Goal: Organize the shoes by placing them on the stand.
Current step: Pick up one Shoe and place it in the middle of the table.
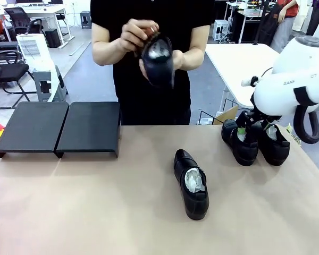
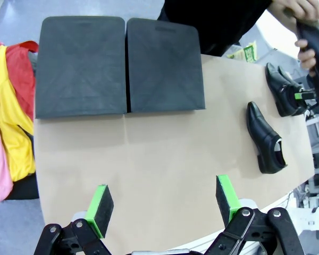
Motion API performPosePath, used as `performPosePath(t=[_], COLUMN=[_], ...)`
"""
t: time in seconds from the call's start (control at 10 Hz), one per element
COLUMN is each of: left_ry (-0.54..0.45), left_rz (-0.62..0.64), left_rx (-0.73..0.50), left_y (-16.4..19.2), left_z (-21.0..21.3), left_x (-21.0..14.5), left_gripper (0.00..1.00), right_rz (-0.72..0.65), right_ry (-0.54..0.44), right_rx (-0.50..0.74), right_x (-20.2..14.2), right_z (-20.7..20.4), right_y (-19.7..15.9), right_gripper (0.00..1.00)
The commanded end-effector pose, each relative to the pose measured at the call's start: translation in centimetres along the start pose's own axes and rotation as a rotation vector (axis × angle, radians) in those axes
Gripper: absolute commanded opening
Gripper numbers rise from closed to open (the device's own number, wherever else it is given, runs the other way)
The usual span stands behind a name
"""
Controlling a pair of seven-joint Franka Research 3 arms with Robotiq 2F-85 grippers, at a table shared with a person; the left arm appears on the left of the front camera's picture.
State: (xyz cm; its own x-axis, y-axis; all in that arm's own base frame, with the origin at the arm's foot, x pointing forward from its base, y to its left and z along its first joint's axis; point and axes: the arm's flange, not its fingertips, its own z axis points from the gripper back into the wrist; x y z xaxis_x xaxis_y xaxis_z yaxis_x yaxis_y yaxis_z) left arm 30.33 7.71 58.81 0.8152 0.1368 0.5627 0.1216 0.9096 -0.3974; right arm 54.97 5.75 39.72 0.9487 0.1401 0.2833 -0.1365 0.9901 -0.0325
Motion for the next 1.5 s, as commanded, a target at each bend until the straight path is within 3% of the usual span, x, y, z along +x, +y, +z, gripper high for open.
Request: performPosePath(t=[0.0, 0.2, 0.4, 0.9, 1.3, 1.4], left_ry=[0.003, 0.003, 0.003, 0.003, 0.003, 0.003], left_rz=[-0.008, -0.008, -0.008, -0.008, -0.008, -0.008], left_rx=[-0.013, -0.013, -0.013, -0.013, -0.013, -0.013], left_y=[0.1, 0.1, 0.1, 0.1, 0.1, 0.1], left_z=[0.1, 0.1, 0.1, 0.1, 0.1, 0.1], left_x=[0.1, 0.1, 0.1, 0.1, 0.1, 0.1], left_gripper=[1.00, 1.00, 1.00, 1.00, 1.00, 1.00], right_rz=[-0.048, -0.047, -0.068, -0.118, -0.128, -0.118], right_ry=[0.028, 0.054, 0.073, 0.122, 0.162, 0.165], right_rx=[-0.030, -0.034, -0.041, -0.085, -0.048, -0.041], right_x=[1.4, 1.9, 2.0, 2.0, 1.8, 1.8], right_z=[-0.5, -1.4, -1.8, -3.9, -5.7, -5.7], right_y=[0.5, 0.0, 0.0, -1.5, -1.8, -1.7], right_gripper=[1.00, 1.00, 0.68, 0.68, 0.68, 0.63])
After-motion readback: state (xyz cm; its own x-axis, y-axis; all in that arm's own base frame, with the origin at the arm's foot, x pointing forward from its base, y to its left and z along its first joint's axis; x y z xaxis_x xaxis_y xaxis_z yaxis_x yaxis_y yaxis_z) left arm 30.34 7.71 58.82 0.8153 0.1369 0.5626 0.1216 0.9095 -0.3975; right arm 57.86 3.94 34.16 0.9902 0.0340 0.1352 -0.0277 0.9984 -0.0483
